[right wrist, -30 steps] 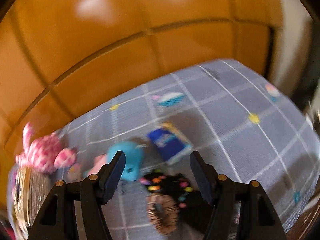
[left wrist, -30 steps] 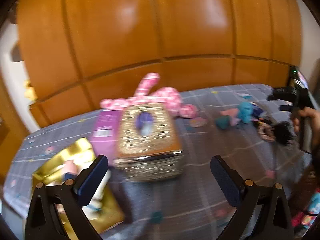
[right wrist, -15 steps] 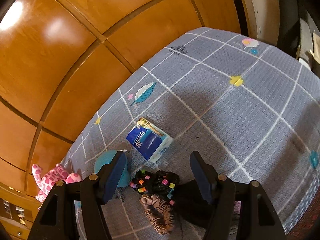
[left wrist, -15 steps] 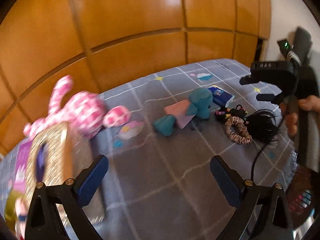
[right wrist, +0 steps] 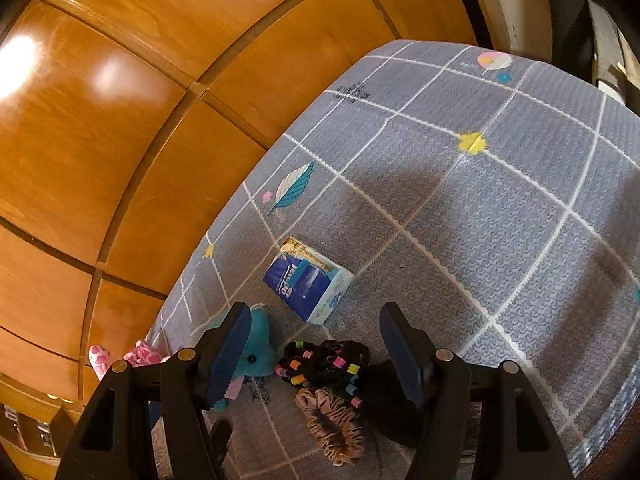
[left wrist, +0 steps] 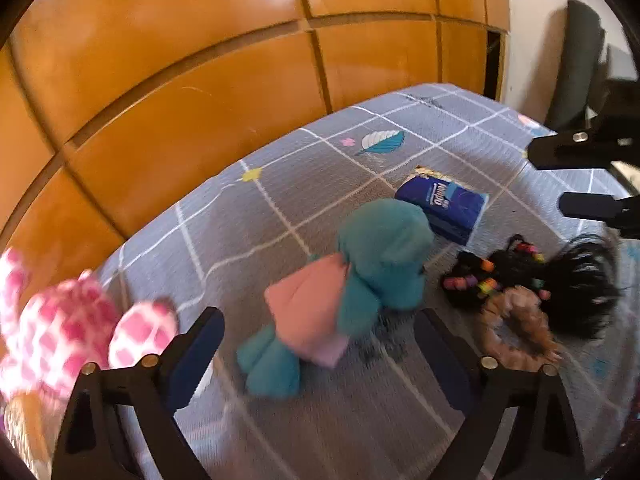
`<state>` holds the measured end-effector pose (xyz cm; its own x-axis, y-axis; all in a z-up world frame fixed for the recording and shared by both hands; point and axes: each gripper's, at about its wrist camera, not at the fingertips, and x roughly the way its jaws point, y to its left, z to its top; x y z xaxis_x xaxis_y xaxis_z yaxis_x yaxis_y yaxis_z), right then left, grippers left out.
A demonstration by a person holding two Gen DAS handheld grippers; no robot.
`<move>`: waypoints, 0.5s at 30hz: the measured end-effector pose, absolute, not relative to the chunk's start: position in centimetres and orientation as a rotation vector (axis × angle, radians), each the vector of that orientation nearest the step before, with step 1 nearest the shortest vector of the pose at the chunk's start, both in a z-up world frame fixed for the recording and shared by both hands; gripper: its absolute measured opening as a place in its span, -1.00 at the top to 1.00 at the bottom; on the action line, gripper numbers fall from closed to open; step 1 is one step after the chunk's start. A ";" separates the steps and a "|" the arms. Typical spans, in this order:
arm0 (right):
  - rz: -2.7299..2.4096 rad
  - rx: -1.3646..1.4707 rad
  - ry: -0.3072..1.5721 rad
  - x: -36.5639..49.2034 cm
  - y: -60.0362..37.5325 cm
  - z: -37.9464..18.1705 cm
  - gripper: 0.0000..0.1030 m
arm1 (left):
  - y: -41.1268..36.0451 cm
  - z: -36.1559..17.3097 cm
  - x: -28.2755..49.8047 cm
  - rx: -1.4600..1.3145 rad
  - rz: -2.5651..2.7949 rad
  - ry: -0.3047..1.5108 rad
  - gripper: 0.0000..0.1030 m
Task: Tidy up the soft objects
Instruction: 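Move both grippers back over the remaining soft items, then grasp the teal plush with pink cloth with the left gripper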
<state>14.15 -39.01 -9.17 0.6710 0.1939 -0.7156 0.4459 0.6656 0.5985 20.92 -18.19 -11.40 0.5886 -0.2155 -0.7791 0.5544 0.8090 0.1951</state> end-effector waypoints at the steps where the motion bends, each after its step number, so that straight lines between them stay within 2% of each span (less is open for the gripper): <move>1: -0.156 0.851 0.853 14.3 -38.9 -9.1 -0.31 | -18.5 -11.7 21.4 0.454 -0.474 0.831 -0.76; 5: -0.136 0.847 0.865 14.6 -38.5 -9.2 -0.31 | -19.6 -12.8 23.0 0.445 -0.520 0.833 -0.75; 6: -0.136 0.846 0.869 14.7 -38.4 -9.2 -0.31 | -19.8 -13.1 23.4 0.435 -0.535 0.836 -0.70; 8: -0.128 0.850 0.873 14.8 -38.3 -9.3 -0.31 | -20.1 -13.6 23.7 0.397 -0.570 0.878 -0.26; 9: -0.128 0.851 0.875 14.8 -38.3 -9.4 -0.31 | -20.3 -14.1 23.9 0.381 -0.580 0.915 0.08; 10: -0.130 0.852 0.875 14.7 -38.4 -9.4 -0.31 | -20.3 -14.5 23.9 0.381 -0.562 0.928 0.26; 12: -0.137 0.857 0.867 14.6 -38.5 -9.4 -0.31 | -19.6 -14.4 23.6 0.329 -0.560 0.920 0.37; 15: -0.151 0.859 0.855 14.4 -38.6 -9.4 -0.31 | -18.1 -13.4 23.0 0.245 -0.542 0.922 0.41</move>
<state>14.37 -38.60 -9.37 0.6675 0.2079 -0.7150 0.4401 0.6645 0.6040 23.04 -18.07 -13.45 0.4829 -0.3379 -0.8079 0.5417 0.8401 -0.0275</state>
